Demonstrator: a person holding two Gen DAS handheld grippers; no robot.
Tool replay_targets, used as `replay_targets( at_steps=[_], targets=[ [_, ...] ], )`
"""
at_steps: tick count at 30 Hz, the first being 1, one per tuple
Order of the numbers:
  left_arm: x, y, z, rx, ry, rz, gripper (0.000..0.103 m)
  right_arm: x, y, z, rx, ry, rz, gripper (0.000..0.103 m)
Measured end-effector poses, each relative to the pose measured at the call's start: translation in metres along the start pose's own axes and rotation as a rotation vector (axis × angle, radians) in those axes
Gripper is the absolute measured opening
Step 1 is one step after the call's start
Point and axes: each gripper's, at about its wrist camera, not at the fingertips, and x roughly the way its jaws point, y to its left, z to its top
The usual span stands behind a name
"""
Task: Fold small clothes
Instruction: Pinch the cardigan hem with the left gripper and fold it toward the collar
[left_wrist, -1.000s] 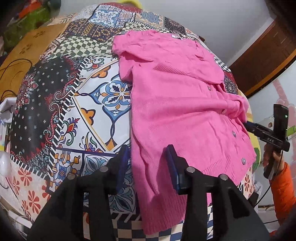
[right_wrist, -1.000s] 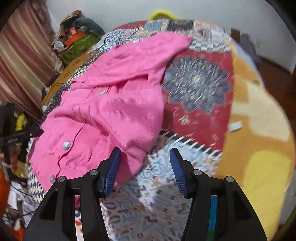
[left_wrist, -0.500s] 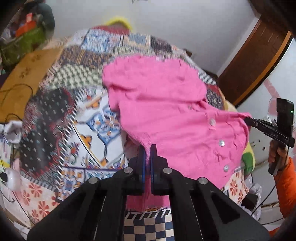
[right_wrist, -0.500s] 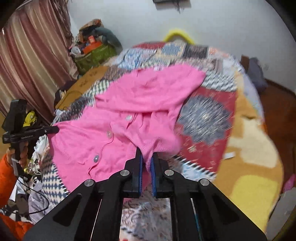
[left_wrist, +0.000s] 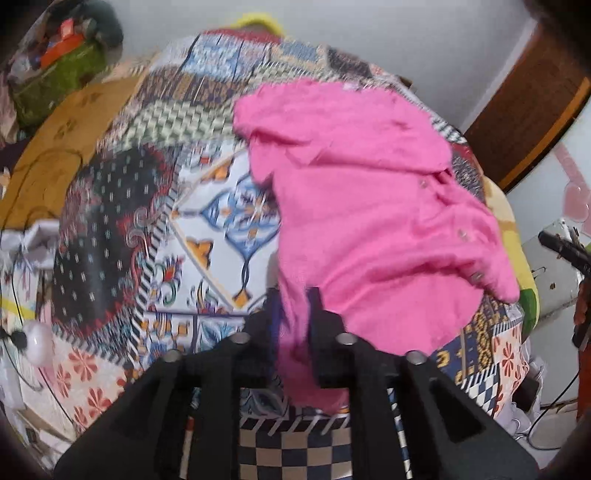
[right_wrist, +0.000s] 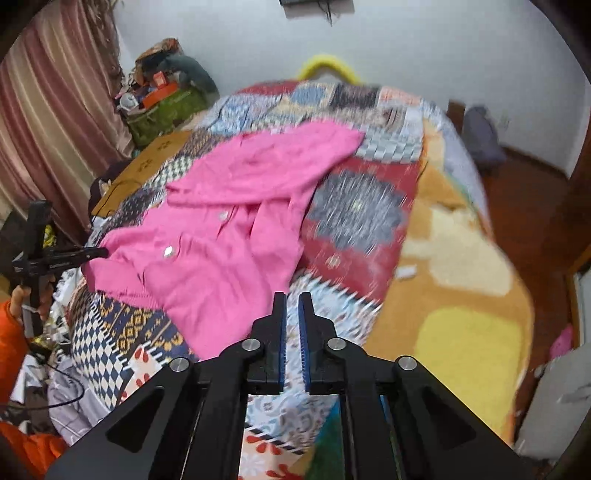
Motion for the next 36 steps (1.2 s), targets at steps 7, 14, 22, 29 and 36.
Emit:
replay_targets(
  at_steps=[7, 14, 22, 29, 36],
  targets=[
    [-0.001, 0.018, -0.017, -0.084, 0.025, -0.066, 0.037, 0.036, 0.015, -0.017, 0.020, 0.089, 0.121, 0.041],
    [-0.004, 0.007, -0.023, -0.090, 0.032, -0.177, 0.041, 0.063, 0.034, -0.025, -0.011, 0.145, 0.174, 0.040],
    [-0.001, -0.014, -0.014, 0.021, 0.027, -0.110, 0.041, 0.042, 0.036, -0.012, -0.049, 0.054, 0.134, 0.007],
    [0.003, -0.010, -0.005, -0.008, 0.052, -0.167, 0.041, 0.012, 0.009, -0.002, -0.005, -0.037, 0.099, 0.003],
    [0.006, -0.024, -0.007, 0.064, 0.028, -0.147, 0.006, 0.010, 0.005, -0.002, -0.012, -0.050, 0.076, 0.003]
  ],
)
